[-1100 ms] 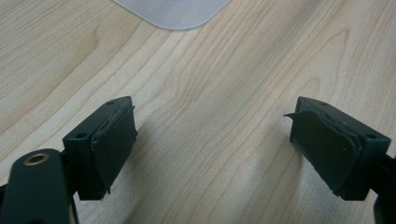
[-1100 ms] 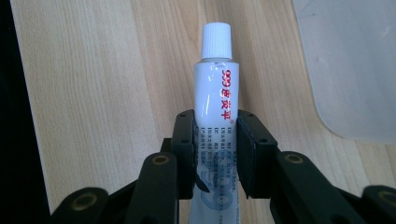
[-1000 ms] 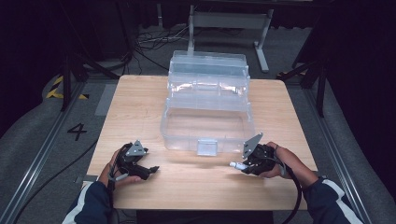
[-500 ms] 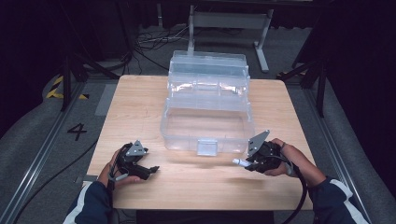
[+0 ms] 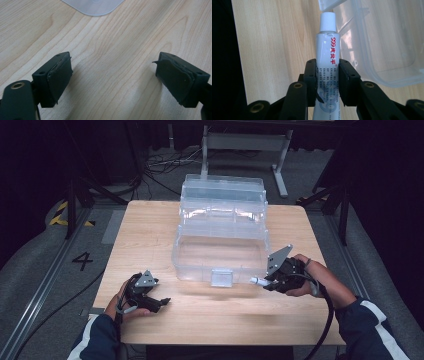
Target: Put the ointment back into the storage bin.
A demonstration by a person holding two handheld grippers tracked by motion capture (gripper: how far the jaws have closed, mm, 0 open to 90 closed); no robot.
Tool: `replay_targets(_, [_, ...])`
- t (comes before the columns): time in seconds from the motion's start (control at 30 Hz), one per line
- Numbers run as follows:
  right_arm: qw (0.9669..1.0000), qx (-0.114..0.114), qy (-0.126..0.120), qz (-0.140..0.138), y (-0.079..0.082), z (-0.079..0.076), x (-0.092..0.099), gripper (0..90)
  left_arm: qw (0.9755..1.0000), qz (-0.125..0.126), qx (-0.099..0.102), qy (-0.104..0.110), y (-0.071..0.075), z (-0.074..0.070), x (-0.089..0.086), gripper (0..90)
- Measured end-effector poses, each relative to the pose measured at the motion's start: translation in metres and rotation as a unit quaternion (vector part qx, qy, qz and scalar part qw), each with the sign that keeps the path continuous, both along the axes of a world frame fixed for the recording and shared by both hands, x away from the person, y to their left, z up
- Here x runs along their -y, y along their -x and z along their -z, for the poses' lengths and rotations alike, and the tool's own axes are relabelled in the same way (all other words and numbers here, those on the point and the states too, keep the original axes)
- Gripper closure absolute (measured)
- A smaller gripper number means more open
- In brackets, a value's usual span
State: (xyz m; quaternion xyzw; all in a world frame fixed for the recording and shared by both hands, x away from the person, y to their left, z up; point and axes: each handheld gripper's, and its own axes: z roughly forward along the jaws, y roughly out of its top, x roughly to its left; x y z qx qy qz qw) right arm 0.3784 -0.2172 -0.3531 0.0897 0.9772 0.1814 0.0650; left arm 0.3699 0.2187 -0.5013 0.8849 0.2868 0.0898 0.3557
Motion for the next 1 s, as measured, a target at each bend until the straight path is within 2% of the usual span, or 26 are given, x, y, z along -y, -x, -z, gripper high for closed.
replay_targets(0.47, [0.9996,0.026,0.007,-0.007,-0.019,-0.027,-0.013,70.8,1.0000,-0.001,0.000,0.000,0.000,0.000,0.000,14.0])
replay_targets(1.0, [0.9991,0.032,0.026,-0.004,-0.045,-0.036,-0.034,70.8,1.0000,0.000,-0.001,0.000,0.000,0.000,0.000,14.0])
